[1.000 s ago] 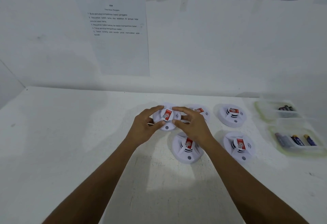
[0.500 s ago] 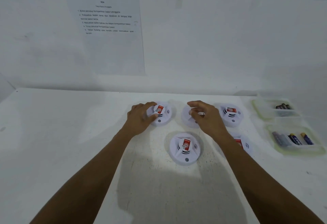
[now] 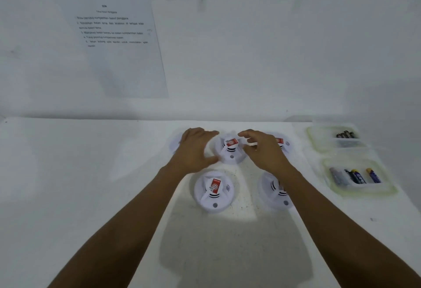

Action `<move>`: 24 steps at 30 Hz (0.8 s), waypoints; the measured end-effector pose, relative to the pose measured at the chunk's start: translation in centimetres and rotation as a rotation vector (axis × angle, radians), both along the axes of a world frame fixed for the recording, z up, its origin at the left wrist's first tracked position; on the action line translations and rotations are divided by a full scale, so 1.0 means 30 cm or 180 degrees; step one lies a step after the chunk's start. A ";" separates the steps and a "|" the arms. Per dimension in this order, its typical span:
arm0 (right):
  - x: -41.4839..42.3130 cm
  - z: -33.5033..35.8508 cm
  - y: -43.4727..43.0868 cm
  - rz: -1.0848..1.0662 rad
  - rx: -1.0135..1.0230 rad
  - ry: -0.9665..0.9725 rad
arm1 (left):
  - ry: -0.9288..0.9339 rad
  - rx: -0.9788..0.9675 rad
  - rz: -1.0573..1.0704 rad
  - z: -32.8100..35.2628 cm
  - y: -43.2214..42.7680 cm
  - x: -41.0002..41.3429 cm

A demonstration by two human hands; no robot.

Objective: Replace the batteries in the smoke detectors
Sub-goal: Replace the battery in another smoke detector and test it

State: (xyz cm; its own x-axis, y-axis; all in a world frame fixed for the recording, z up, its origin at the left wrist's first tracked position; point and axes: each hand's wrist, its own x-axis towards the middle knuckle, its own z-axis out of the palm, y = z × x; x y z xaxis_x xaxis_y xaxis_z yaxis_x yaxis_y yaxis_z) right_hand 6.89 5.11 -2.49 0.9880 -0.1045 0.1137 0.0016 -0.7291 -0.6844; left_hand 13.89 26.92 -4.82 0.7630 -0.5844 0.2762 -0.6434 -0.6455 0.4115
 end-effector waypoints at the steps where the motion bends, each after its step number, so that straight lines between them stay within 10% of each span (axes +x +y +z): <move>1: -0.001 -0.003 -0.005 0.0030 -0.0065 0.0027 | 0.0033 0.0252 -0.0025 -0.002 -0.028 -0.004; 6: -0.008 -0.023 -0.019 0.0237 0.0051 0.0307 | 0.0412 0.0666 0.0267 -0.010 -0.100 -0.016; 17: -0.056 0.045 -0.086 0.0302 -0.0243 -0.0704 | 0.0993 -0.1546 0.0416 0.090 -0.116 -0.130; 24: -0.102 0.132 -0.090 -0.0110 0.1236 -0.0611 | 0.0967 -0.1795 0.0155 0.089 -0.135 -0.191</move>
